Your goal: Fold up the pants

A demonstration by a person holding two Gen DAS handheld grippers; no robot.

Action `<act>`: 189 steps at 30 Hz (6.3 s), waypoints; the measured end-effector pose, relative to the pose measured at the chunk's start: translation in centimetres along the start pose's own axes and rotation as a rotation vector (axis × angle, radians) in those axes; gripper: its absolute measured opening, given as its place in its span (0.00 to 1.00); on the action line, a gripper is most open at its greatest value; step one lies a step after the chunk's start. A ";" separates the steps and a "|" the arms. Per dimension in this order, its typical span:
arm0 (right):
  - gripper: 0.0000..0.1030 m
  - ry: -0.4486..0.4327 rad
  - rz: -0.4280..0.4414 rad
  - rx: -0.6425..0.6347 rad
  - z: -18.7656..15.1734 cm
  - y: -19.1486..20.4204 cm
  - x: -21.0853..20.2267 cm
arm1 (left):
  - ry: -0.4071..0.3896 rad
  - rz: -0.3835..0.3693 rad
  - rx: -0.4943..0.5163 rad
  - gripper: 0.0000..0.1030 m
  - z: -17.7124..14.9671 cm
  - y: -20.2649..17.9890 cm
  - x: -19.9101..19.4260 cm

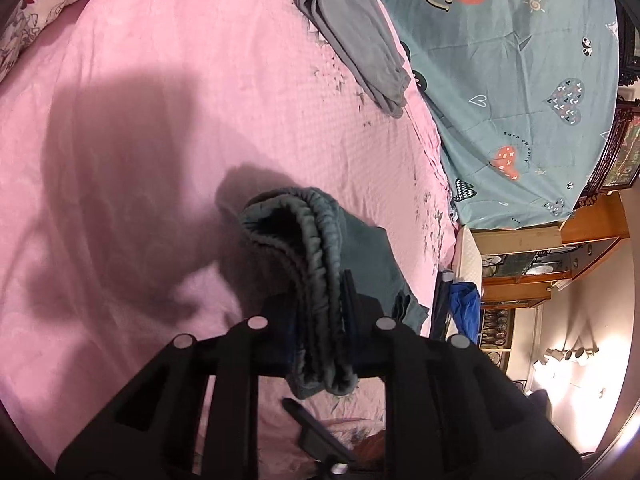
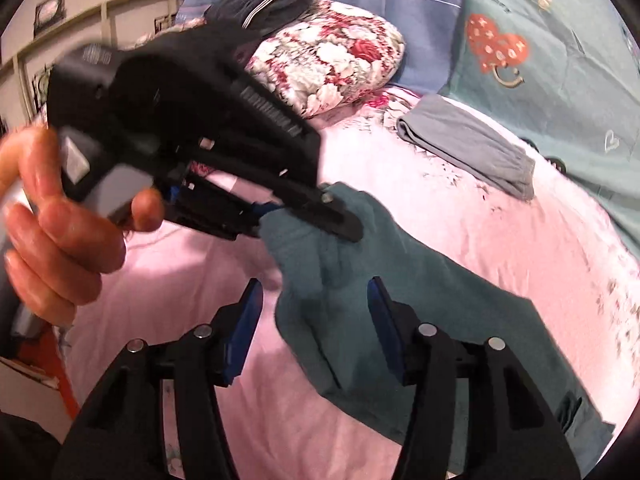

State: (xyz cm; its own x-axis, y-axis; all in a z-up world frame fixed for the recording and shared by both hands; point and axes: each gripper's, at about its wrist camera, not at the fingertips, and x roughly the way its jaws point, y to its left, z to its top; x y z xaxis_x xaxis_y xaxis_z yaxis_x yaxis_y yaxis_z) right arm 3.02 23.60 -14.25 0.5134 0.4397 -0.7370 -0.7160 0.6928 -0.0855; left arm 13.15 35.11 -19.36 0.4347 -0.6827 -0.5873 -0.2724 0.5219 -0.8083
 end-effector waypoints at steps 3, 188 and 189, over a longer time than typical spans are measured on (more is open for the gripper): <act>0.54 0.003 -0.065 -0.038 0.3 1.4 1.2 | 0.007 -0.017 -0.004 0.18 0.1 0.1 -0.2; 0.00 0.492 0.379 0.109 -6.2 -31.2 6.3 | 0.032 0.402 0.376 0.15 -18.5 -13.6 20.7; 0.00 0.475 0.369 0.128 -5.9 -31.5 6.1 | 0.032 0.400 0.378 0.15 -18.5 -13.7 20.7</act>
State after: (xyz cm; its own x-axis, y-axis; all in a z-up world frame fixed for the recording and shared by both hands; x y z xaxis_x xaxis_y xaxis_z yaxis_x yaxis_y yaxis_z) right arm 25.92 1.07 -19.98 -0.0457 0.3817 -0.9231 -0.7287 0.6194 0.2922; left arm 9.99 4.37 -21.25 0.3323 -0.4058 -0.8514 -0.0811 0.8871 -0.4545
